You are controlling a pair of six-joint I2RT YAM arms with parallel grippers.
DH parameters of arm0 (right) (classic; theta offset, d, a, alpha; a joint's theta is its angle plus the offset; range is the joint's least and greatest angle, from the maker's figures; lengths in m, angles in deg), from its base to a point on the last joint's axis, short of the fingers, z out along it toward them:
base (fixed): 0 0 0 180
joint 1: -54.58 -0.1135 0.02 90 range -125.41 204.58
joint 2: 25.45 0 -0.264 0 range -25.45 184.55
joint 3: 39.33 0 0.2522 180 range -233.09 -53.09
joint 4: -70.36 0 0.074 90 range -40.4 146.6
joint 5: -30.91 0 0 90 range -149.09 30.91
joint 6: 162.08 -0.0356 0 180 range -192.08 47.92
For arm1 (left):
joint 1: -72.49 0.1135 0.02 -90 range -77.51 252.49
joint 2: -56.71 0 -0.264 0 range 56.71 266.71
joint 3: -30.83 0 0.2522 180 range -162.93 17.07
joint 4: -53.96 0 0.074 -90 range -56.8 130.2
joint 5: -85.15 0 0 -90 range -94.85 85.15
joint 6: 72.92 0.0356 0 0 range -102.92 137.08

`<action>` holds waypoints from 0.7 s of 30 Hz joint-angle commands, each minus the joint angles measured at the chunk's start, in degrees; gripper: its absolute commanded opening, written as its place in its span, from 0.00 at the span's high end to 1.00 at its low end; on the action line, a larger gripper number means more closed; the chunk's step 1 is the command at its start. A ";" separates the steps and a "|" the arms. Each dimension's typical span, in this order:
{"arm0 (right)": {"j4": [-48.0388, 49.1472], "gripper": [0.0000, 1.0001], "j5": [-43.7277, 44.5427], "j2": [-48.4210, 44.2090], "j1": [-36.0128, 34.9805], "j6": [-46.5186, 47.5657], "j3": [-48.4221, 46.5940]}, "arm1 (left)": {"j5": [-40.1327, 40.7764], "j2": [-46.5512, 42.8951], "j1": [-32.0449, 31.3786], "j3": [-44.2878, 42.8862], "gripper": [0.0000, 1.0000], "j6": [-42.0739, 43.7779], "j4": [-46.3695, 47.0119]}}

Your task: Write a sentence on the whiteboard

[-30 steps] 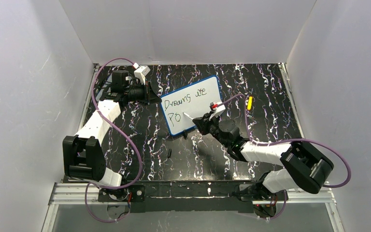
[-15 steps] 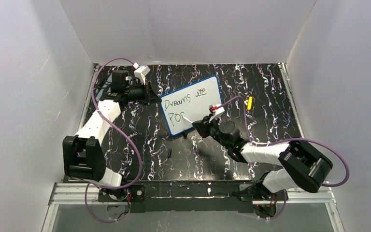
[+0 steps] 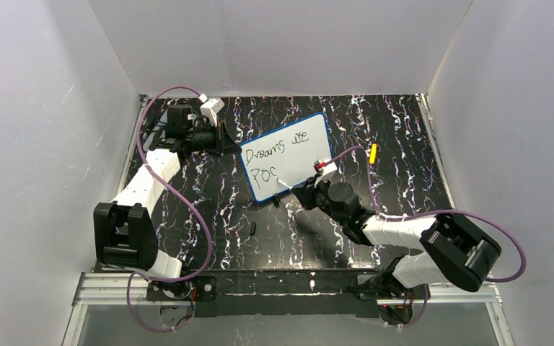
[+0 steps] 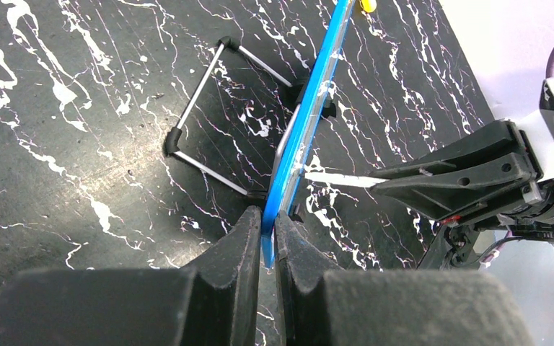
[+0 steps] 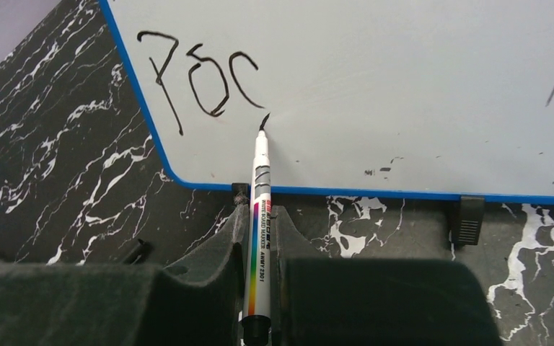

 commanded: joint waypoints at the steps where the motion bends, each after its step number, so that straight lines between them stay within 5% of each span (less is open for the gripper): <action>1: 1.34 0.99 -1.89 1.86 -1.02 0.06 -1.56 | -2.11 -2.83 -0.26 0.43 1.00 -0.55 0.37; 10: 5.63 0.99 -1.72 1.79 -2.31 -2.32 -1.83 | -2.12 -2.86 -0.29 0.41 1.00 -0.49 0.32; 21: 3.79 0.99 9.16 -4.25 -1.34 -0.20 -2.22 | -2.20 -2.90 -0.29 0.45 1.00 -0.57 0.40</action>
